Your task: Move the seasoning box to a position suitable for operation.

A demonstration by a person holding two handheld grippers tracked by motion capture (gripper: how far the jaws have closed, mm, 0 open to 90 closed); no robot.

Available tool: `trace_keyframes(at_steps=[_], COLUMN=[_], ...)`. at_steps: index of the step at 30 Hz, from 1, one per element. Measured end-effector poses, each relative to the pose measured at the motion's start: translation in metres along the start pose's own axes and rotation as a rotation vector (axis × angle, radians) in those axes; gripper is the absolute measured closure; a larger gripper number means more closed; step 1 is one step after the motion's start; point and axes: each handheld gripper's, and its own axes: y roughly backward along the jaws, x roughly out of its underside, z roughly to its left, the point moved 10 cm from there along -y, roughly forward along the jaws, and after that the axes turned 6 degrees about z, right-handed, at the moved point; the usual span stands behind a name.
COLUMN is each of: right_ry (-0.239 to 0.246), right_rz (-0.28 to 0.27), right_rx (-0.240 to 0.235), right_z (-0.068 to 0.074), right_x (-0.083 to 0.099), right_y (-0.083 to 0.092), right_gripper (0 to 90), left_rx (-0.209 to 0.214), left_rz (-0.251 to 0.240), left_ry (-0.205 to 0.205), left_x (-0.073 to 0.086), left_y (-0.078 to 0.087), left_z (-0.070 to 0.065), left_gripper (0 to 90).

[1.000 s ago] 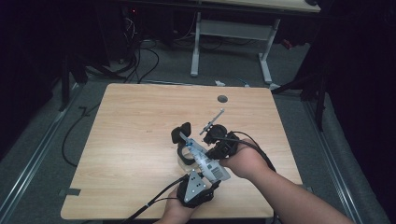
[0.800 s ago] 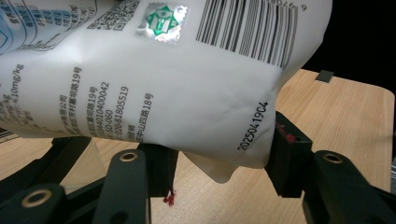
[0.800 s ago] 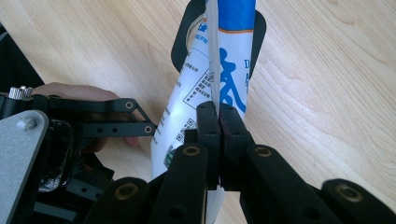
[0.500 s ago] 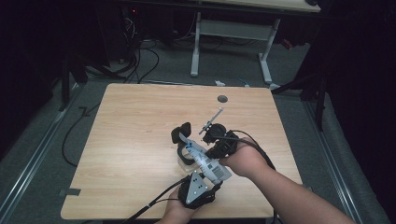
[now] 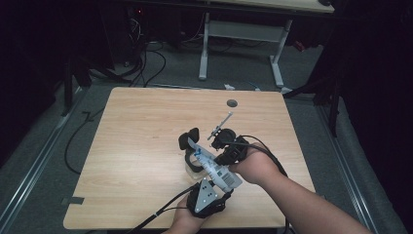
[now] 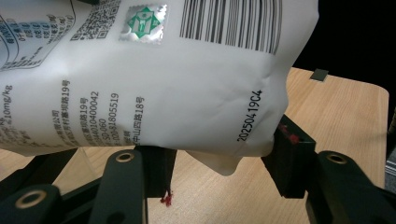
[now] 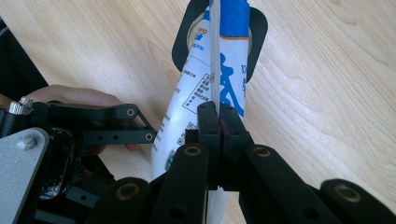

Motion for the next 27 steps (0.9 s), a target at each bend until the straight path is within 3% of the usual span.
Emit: trace_keyframes(at_steps=[20,27], right_ry=[-0.007,0.001], right_rz=[0.034,0.05], right_rx=[-0.022,-0.022], right_z=[-0.002,-0.002], right_x=[0.0,-0.0002], right_y=[0.0004,0.0003], right_gripper=[89.8,89.8], left_rx=[-0.01,-0.003], left_rz=[-0.008,-0.006], left_ry=[-0.027,-0.018], left_x=[-0.0005,-0.0009], left_y=[-0.0025,-0.0025], left_z=[-0.0006,-0.0021], left_gripper=[49.6,49.4])
